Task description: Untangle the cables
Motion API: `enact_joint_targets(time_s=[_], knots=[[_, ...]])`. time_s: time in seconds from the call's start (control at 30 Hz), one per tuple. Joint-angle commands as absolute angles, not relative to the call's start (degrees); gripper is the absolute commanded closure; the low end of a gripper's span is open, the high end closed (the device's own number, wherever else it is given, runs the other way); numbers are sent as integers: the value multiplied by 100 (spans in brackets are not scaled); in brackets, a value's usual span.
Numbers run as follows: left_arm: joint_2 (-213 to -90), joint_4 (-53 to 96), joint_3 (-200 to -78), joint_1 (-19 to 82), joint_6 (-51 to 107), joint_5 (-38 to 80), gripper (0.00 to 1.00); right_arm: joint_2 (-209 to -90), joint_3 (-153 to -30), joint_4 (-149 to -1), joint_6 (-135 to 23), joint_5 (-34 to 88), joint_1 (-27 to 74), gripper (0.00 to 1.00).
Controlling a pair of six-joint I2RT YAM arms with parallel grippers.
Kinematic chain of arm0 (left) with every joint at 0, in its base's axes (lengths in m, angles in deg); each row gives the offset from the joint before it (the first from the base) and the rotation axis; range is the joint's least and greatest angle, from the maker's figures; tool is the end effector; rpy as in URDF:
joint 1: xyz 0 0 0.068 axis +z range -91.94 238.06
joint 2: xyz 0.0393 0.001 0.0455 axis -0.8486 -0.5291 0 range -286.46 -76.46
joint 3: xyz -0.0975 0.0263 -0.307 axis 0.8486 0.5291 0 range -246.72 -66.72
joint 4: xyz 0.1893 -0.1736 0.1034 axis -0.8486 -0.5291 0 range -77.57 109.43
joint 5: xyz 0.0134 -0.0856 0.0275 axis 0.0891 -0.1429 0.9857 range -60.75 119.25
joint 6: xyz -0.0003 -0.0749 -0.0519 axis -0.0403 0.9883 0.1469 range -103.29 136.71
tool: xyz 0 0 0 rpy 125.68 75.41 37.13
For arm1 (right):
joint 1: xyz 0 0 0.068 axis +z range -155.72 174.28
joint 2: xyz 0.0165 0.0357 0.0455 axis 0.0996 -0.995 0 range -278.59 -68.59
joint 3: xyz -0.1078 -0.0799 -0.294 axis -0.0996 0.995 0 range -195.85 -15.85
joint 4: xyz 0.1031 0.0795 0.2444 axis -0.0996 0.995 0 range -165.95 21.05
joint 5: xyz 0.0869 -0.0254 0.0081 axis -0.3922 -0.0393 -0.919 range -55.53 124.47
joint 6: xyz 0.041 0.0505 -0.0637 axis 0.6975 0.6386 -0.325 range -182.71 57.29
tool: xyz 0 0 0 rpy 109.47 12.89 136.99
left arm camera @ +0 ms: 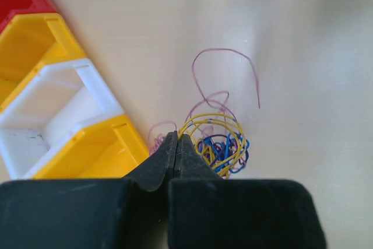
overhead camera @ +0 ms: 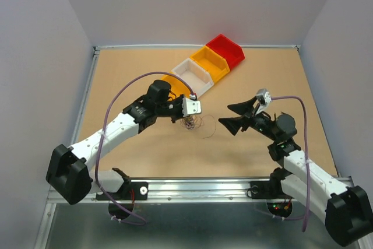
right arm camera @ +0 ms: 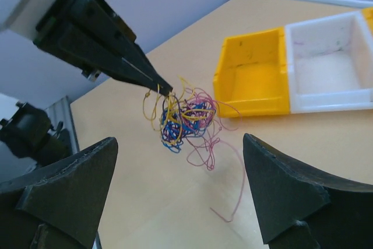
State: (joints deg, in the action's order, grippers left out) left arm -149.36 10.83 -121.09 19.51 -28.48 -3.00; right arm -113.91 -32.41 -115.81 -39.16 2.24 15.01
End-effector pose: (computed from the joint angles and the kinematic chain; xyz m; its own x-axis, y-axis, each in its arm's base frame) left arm 0.2241 -0.2343 0.3240 0.3860 0.4596 -0.7999 0.8862 0.0559 0.4598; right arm 0.1681 0.1101 0.2924 -0.1502 0.3045 -0.9406 -0.7951 0.5282 0.2980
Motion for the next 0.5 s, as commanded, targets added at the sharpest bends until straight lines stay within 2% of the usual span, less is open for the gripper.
enact_joint_targets(time_s=[0.0, 0.47], knots=[[-14476, 1767, -11902, 1965, -2198, -476, 100, -12059, -3228, -13070, -3810, -1016, 1634, 8], [-14133, 2181, -11858, 2000, -1537, -415, 100, -14531, -4537, -13396, -5119, -271, 3523, 10]])
